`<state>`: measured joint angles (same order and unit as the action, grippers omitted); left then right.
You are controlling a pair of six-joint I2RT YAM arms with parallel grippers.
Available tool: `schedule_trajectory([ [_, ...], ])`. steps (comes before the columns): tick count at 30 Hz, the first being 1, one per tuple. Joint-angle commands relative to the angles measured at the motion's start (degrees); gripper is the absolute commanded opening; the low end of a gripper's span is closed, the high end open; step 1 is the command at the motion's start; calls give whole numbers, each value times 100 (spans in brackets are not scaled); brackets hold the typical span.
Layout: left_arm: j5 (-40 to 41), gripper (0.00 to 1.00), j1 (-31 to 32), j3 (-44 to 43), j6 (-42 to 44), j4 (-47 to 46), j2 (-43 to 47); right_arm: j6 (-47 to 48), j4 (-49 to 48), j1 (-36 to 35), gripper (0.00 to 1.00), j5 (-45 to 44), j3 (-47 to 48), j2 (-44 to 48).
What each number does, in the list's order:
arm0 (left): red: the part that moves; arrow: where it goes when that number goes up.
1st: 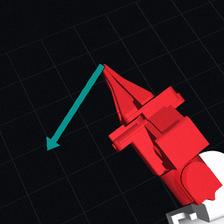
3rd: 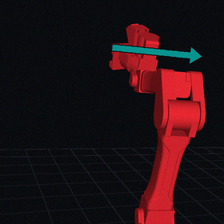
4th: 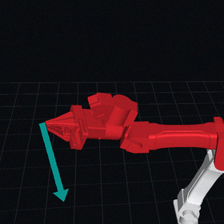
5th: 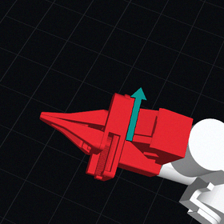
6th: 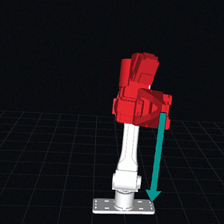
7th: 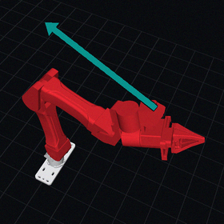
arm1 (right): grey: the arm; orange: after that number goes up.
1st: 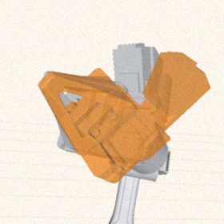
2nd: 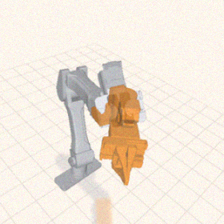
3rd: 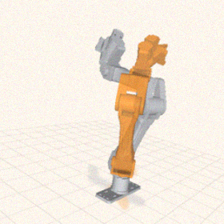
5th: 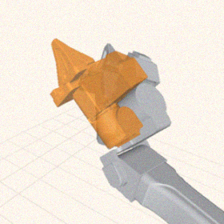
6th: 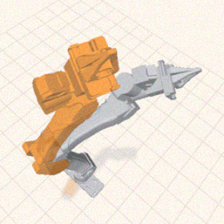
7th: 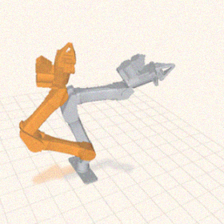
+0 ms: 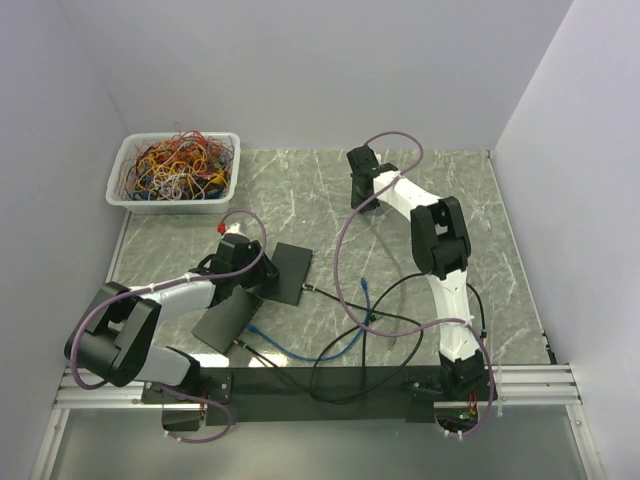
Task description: Insert the plug into the switch port
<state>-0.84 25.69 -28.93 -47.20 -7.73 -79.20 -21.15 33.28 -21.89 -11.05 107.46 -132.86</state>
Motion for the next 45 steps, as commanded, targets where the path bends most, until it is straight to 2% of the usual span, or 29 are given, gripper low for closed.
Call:
schedule_trajectory([
  [1, -136, 51, -12, -201, 132, -177, -87, -21, -102, 44, 29, 76, -101, 23],
  [2, -127, 50, -12, -210, 132, -177, -87, -12, -85, 53, 19, 103, -129, 40],
  [4, -135, 50, -12, -210, 115, -159, -87, 5, -286, 44, 9, 199, -382, 216],
  [5, -118, 50, -12, -227, 115, -133, -70, 49, -417, 44, 0, 208, -462, 338],
  [8, -196, 51, -12, -210, 80, -168, -34, 311, -830, 1, 0, 357, -1015, 690],
  [11, -407, 51, -3, -227, 53, -352, -87, 610, -1559, -105, 0, 428, -1761, 1436],
  [16, -426, 50, 6, -376, 53, -257, 210, 998, -2992, -395, 0, 322, -3201, 3272],
  [19, -390, 51, 23, -491, 105, -185, 701, 1121, -3598, -570, 0, 1041, -3922, 4301],
  [20, -417, 51, 41, -508, 123, -211, 835, 1130, -3826, -684, 0, 1548, -4108, 4738],
  [24, -487, 50, 172, -281, 18, -519, 1808, 973, -4135, -1061, 0, 2674, -4847, 5513],
  [28, -592, 51, 234, 412, -420, -1037, 2818, 814, -4417, -1545, 0, 3292, -5637, 6051],
  [34, -575, 52, 305, 783, -641, -995, 4147, 656, -4470, -2046, 0, 3469, -5947, 6465],
  [39, -496, 51, 357, 660, -606, -599, 4474, 498, -4637, -2232, 0, 3548, -6009, 6501],
  [45, -505, 50, 480, 775, -659, -809, 4562, 410, -4751, -2408, 0, 3707, -5991, 6264],
])
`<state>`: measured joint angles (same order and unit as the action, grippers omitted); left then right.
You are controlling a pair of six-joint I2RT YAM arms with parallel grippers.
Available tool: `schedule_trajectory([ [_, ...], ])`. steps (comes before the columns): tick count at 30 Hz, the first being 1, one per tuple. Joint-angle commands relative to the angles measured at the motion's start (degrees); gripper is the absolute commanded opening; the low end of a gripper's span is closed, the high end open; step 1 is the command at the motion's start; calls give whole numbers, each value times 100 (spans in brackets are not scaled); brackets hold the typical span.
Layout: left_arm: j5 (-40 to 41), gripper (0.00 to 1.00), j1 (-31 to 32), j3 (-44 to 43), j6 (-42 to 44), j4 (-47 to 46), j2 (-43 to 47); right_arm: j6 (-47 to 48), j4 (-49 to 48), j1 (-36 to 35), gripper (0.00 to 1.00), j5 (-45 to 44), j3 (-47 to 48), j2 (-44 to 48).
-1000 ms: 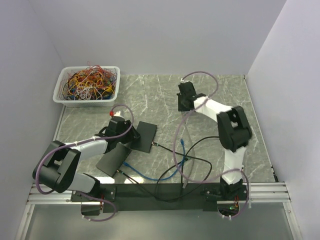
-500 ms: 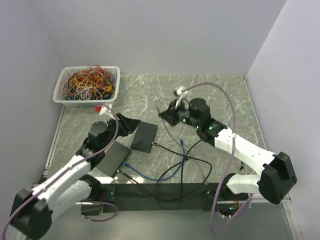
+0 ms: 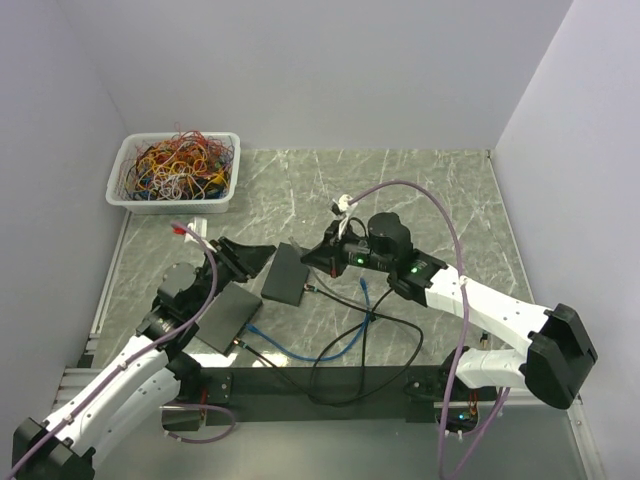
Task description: Insert the plug into the switch port
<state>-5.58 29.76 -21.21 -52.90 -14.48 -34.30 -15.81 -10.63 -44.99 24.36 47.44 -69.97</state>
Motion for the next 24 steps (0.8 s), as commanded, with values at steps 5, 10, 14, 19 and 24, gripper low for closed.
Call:
schedule_trajectory([
  [5, -48, 50, 206, -58, -36, -301, -32, -124, -404, -141, 0, 122, -33, -113],
  [10, 40, 49, 364, -137, 8, -353, -217, -115, -431, -141, 0, 157, 11, -200],
  [14, 119, 49, 461, -120, 26, -424, -200, -97, -431, -150, 0, 227, 46, -253],
  [19, 84, 49, 487, -94, 219, -529, 99, -342, -685, -72, 0, 1007, 2, -437],
  [24, -30, 52, 487, -23, 535, -521, 512, -975, -1669, 236, 0, 2606, -112, -763],
])
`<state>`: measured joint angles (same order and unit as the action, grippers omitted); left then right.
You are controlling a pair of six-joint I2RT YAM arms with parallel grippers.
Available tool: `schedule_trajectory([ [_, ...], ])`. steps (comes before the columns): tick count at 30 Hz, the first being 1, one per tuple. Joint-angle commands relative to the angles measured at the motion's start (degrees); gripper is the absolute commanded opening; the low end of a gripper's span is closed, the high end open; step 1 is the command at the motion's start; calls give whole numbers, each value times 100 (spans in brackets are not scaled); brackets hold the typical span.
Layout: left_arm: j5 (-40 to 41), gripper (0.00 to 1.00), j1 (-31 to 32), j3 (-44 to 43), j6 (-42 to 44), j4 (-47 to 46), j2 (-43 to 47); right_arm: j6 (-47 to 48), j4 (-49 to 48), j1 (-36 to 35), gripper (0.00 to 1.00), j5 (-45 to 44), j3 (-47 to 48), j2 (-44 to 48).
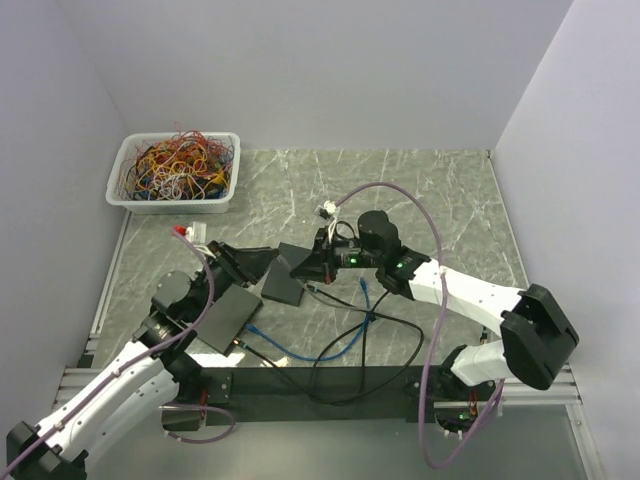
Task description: Insert the plug into the switch port
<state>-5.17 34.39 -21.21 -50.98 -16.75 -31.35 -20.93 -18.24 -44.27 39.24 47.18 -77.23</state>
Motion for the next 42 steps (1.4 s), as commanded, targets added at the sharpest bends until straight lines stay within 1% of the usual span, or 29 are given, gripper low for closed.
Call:
schedule_trajectory([
  [1, -63, 52, 15, -15, 369, -259, 252, -674, -1057, 199, 0, 1312, -103, -38],
  [2, -72, 52, 24, -6, 396, -241, 305, -806, -1407, 252, 0, 1488, -112, -55],
  [3, -81, 52, 24, 12, 431, -249, 401, -947, -1550, 348, 0, 1872, -95, -81],
  [8, -46, 53, 24, 170, 466, -346, 630, -1984, -2708, 454, 0, 2745, 37, -459],
  [9, -37, 53, 24, 205, 475, -372, 639, -2142, -2937, 463, 0, 2825, 28, -512],
  [10, -45, 52, 24, 214, 475, -399, 631, -2526, -3201, 446, 0, 2956, 11, -564],
  [11, -72, 52, 24, 231, 466, -434, 630, -2704, -3673, 446, 0, 2992, -24, -678],
  [12, -81, 52, 24, 258, 466, -556, 604, -2976, -3861, 446, 0, 3010, -59, -731],
  [14, -203, 52, 24, 293, 440, -697, 587, -3215, -4325, 446, 0, 3045, -95, -881],
  [17, -309, 51, 24, 319, 414, -873, 508, -3549, -4740, 446, 0, 3045, -139, -1022],
  [23, -406, 50, 24, 337, 387, -1058, 542, -3585, -4759, 446, 0, 3036, -77, -1145],
  [27, -266, 50, 24, 285, 440, -874, 692, -3629, -4829, 411, 0, 3133, -42, -1241],
  [30, -151, 50, 24, 232, 519, -760, 692, -3533, -4707, 358, 0, 3151, 2, -1329],
  [36, -379, 50, 24, 249, 475, -1067, 560, -3506, -4627, 331, 0, 3125, 107, -1532],
  [42, -485, 48, 24, 319, 396, -1207, 420, -3681, -4829, 340, 0, 3133, 274, -1760],
])
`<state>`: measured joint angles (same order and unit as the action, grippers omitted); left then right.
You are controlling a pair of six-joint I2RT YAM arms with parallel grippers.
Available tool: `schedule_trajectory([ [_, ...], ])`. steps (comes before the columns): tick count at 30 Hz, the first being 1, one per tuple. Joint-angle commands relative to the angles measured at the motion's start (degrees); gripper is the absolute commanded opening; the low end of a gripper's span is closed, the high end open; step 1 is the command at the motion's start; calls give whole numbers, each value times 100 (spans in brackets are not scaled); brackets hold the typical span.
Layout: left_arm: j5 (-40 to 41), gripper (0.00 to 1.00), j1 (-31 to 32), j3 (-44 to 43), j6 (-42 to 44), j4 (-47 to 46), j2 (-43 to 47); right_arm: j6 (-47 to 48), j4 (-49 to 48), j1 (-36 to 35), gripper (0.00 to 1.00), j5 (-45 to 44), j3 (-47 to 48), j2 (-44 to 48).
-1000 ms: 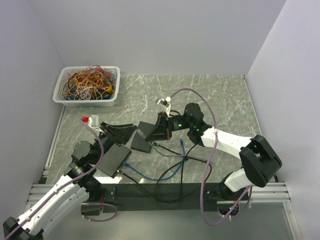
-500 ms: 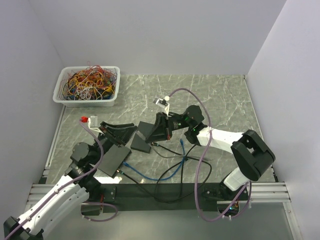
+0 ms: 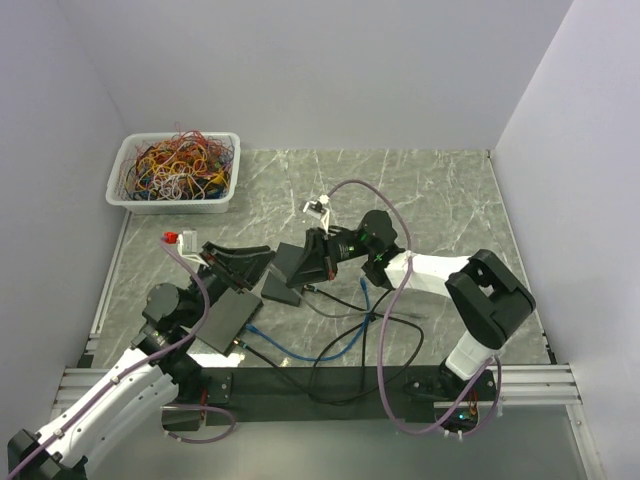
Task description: Insert the plug into the switch port
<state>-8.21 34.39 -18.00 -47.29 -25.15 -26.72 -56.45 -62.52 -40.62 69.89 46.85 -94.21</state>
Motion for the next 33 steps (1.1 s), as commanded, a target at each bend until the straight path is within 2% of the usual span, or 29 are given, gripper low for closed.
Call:
schedule_trajectory([
  [1, -190, 47, 24, -2, 18, -368, -44, -182, -462, -34, 0, 69, 316, -123],
  [6, -181, 46, 24, 7, 18, -237, 0, -639, -1042, -34, 0, 86, 421, -290],
  [21, -199, 40, 24, 68, -26, -210, -88, -903, -1315, -33, 0, 51, 588, -440],
  [24, -208, 35, 24, 95, -70, -280, -97, -947, -1385, -16, 0, 42, 588, -492],
  [27, -190, 17, 24, 69, -70, -237, -88, -1026, -1508, -16, 0, 25, 571, -589],
  [28, -190, 6, 15, 68, -70, -210, -88, -1052, -1543, -7, 0, 16, 571, -607],
  [29, -190, 2, 24, 51, -61, -193, -70, -1079, -1631, -7, 0, -1, 562, -616],
  [32, -129, 1, 24, 16, -70, -52, -35, -1010, -1449, 19, 2, -133, 597, -642],
  [33, -102, 0, 24, -2, -79, 53, -18, -922, -1282, 45, 8, -194, 623, -633],
])
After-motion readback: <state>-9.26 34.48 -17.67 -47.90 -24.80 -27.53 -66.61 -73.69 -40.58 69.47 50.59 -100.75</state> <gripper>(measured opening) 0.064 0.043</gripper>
